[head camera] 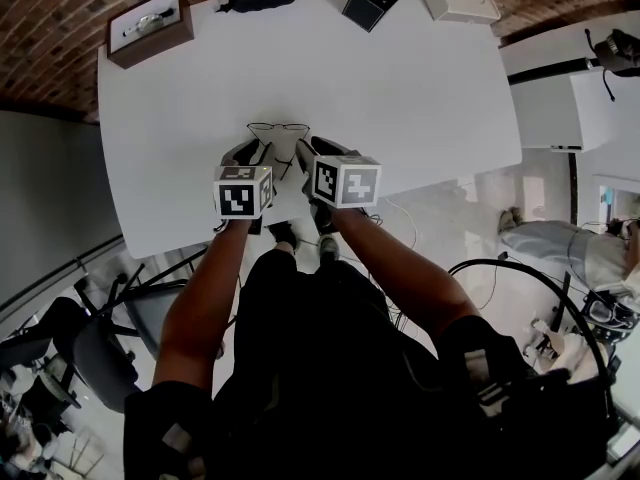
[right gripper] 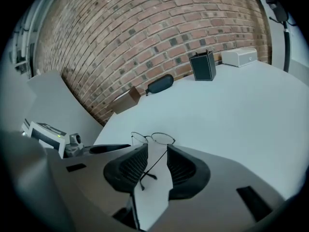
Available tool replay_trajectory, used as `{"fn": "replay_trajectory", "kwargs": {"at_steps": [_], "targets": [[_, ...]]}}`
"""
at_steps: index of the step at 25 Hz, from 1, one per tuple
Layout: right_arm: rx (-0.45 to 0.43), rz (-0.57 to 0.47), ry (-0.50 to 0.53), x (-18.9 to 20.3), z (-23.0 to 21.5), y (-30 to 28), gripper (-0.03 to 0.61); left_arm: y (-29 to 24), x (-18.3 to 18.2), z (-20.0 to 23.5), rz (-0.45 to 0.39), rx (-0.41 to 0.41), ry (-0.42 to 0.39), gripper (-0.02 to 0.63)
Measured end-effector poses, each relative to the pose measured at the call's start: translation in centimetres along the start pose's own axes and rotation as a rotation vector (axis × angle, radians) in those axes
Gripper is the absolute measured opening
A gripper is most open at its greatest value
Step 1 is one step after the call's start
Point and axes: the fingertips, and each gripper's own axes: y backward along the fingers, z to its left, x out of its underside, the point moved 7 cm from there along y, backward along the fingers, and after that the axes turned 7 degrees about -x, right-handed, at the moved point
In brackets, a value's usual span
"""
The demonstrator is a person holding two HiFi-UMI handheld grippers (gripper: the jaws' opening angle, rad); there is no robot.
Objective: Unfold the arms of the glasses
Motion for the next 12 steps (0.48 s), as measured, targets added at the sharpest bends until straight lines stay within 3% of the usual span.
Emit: {"fn": "replay_trajectory", "kwargs": {"at_steps": [7, 12], "targets": [[0.020, 0.091, 0.002, 3.0, 1.7, -1.7, 0.112, -0.1, 0.4, -0.1, 0.015, -0.048, 0.049, 0.120], [0.050, 0.103, 0.007, 3.1, 0.7, -1.8, 0.110, -0.2, 0.3, 0.1, 0.035, -0.043, 0.022, 0.120]]}}
